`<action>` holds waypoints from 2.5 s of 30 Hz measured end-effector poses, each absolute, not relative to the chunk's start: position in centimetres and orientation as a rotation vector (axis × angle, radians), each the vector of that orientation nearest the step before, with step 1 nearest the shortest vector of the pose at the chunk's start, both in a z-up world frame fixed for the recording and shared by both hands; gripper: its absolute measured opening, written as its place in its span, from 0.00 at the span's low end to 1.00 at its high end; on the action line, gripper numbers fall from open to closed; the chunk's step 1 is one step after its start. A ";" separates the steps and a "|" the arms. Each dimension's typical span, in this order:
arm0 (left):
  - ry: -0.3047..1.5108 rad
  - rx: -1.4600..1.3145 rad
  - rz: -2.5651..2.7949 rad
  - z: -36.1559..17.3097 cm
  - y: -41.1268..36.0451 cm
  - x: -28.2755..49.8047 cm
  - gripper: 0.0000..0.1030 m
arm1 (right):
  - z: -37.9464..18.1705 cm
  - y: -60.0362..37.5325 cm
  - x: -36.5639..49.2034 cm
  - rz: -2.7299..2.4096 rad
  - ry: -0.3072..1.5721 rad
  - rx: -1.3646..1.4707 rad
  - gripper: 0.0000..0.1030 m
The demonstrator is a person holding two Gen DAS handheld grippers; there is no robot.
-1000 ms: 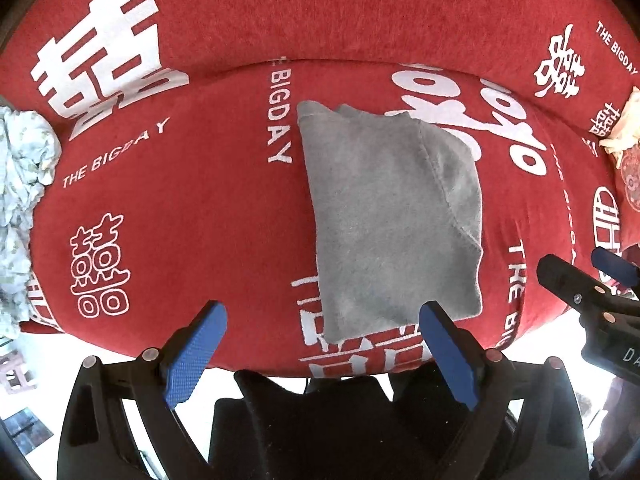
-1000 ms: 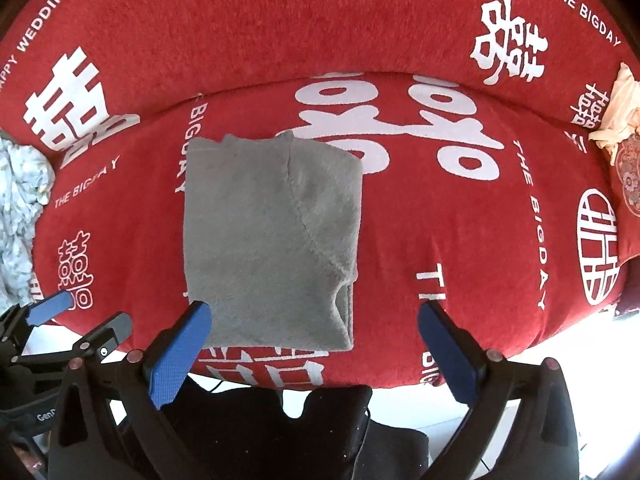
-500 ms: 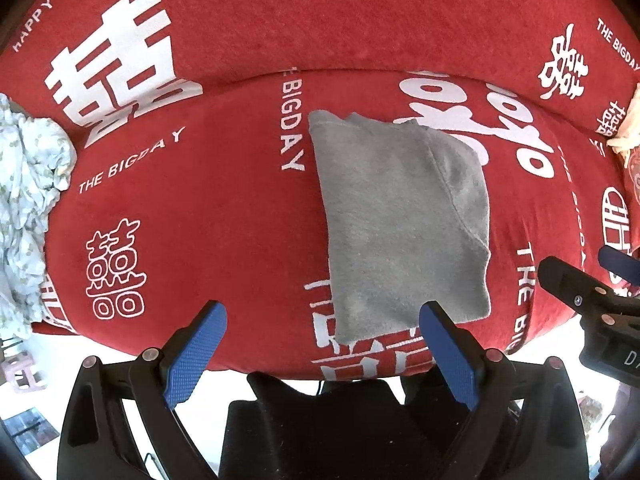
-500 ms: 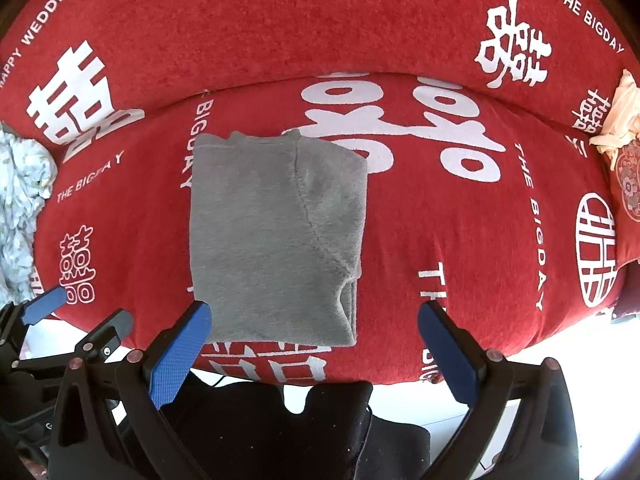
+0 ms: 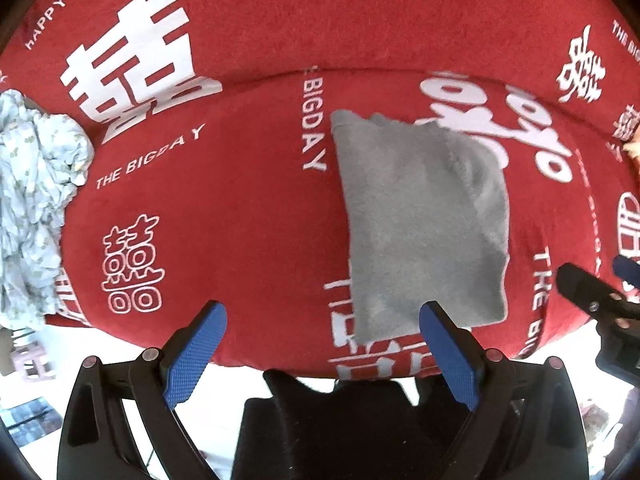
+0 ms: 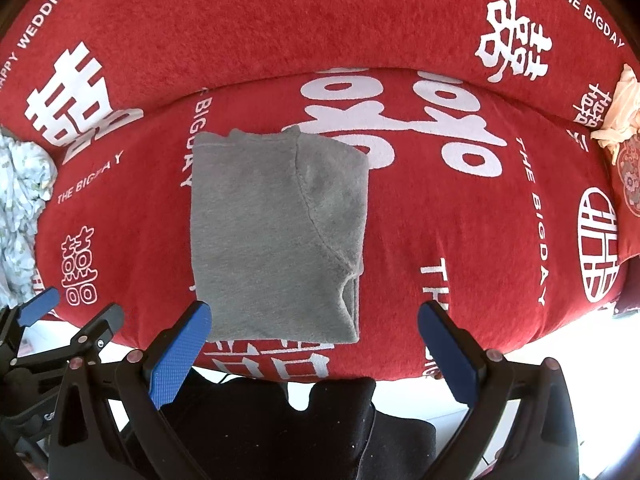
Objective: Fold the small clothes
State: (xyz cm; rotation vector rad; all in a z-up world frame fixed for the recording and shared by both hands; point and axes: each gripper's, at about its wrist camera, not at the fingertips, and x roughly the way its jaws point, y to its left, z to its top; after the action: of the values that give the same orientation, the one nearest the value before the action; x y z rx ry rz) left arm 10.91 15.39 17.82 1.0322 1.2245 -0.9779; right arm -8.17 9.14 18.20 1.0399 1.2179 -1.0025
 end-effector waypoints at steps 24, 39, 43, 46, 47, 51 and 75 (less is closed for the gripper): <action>1.231 0.957 -0.978 18.4 15.3 11.8 0.95 | 18.5 8.5 -7.8 -0.977 1.268 1.031 1.00; 1.233 0.950 -0.980 18.4 15.3 12.0 0.95 | 18.2 8.5 -7.4 -0.968 1.283 1.051 1.00; 1.227 0.945 -0.977 18.6 15.4 12.1 0.95 | 18.3 8.5 -7.5 -0.970 1.272 1.054 1.00; 1.231 0.939 -0.978 18.6 15.4 12.2 0.95 | 18.4 8.4 -7.6 -0.975 1.262 1.058 1.00; 1.230 0.940 -0.977 18.5 15.5 12.2 0.95 | 18.5 8.4 -7.6 -0.978 1.259 1.058 1.00; 1.234 0.942 -0.983 18.5 15.5 12.1 0.95 | 18.5 8.4 -7.6 -0.983 1.246 1.068 1.00; 1.226 0.939 -1.014 18.9 14.8 12.1 0.95 | 18.5 8.4 -8.2 -0.989 1.232 1.080 1.00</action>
State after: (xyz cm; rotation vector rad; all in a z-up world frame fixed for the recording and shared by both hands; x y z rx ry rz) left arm 12.14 14.81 18.86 0.9390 1.2260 -1.0145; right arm -8.18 8.42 18.54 1.0805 1.2321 -0.9888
